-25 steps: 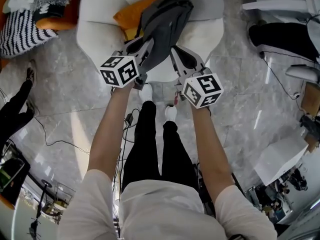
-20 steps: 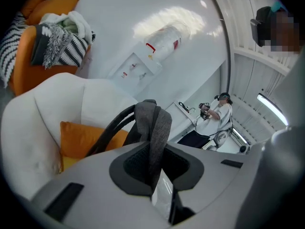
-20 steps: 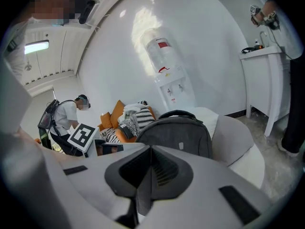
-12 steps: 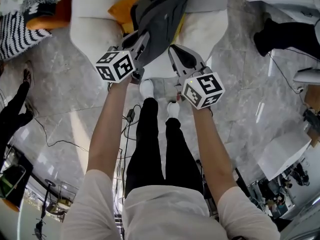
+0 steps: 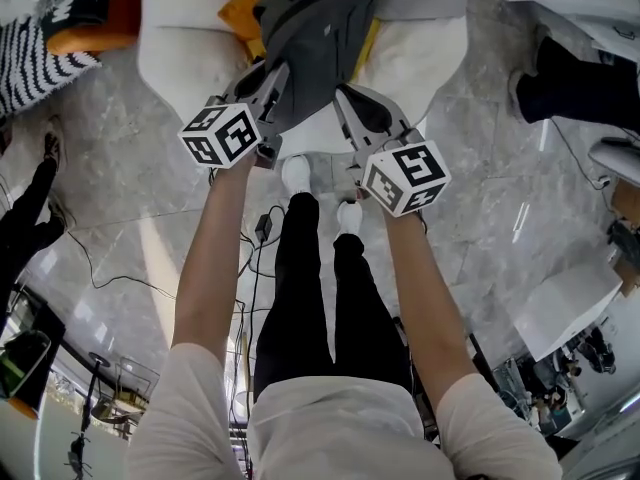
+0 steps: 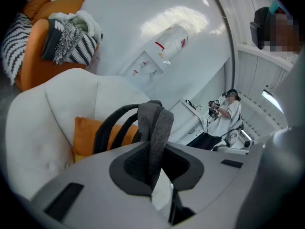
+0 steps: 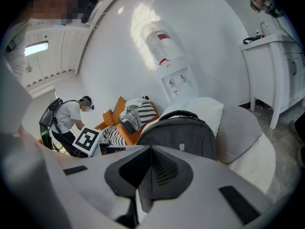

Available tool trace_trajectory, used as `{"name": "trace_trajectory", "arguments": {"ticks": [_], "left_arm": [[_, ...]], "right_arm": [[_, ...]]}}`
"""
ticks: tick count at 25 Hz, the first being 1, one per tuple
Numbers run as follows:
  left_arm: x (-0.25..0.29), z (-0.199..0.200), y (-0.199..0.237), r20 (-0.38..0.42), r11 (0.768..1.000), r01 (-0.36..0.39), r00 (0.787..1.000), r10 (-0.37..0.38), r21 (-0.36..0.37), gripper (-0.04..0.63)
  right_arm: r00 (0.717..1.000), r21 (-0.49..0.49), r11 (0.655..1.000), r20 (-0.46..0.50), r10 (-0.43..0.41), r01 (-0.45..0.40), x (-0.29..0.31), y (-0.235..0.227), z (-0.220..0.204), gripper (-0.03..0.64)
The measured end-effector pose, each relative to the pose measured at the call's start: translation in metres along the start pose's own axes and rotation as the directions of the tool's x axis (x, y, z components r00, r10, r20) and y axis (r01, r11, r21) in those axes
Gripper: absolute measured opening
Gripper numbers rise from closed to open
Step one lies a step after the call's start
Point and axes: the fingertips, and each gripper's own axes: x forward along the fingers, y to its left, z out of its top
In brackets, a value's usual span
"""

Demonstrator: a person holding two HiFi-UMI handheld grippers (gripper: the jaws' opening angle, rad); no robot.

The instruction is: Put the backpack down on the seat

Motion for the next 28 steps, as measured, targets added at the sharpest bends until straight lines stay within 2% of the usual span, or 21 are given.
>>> {"name": "trace_trajectory", "arguments": {"ticks": [18,28], "left_arm": [[-0.022,0.007,0.054,0.025,0.998,-0.067,0.997,0.067,-0.015,0.061],[-0.027,0.010,0.083,0.035,0.992,-0.125,0.992,0.124,0.009,0.061]], "right_arm": [[0.999,0.012,0.999,-0.040,0.035,-0.035,0.031,0.012,-0.021,0.025],[0.996,0.002,0.997,-0.062,0.071,-0.071,0.050,0.018,-0.030,0.025]]}}
